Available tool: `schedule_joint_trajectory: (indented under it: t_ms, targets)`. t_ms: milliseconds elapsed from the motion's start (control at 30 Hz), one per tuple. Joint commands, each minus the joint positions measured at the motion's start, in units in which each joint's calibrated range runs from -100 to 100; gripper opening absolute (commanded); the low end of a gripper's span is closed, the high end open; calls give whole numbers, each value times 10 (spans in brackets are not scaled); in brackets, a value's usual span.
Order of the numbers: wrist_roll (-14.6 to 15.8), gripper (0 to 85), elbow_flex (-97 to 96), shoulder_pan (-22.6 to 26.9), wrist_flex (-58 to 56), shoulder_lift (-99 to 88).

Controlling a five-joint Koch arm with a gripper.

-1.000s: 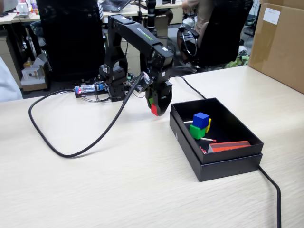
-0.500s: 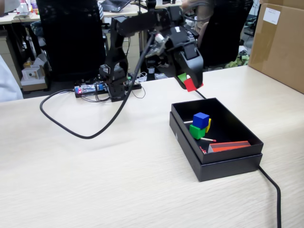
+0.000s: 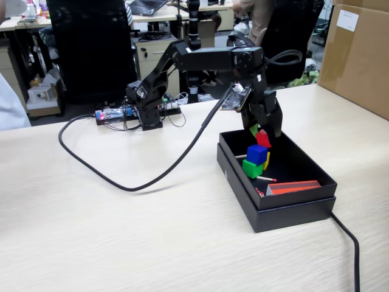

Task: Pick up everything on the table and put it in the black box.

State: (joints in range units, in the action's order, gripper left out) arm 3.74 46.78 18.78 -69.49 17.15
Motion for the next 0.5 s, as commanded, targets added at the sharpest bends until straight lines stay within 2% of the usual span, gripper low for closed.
schedule_joint_trajectory:
  t_ms: [0, 100, 167, 233, 367, 467]
  targets:
    - [-2, 150, 7, -4, 3, -17]
    - [-3, 281, -15, -6, 3, -21]
    - [-3, 302, -30, -7, 3, -37]
    - [-3, 406, -68, -7, 3, -78]
    - [-6, 407, -84, -16, 3, -196]
    - [-9, 476, -111, -26, 3, -306]
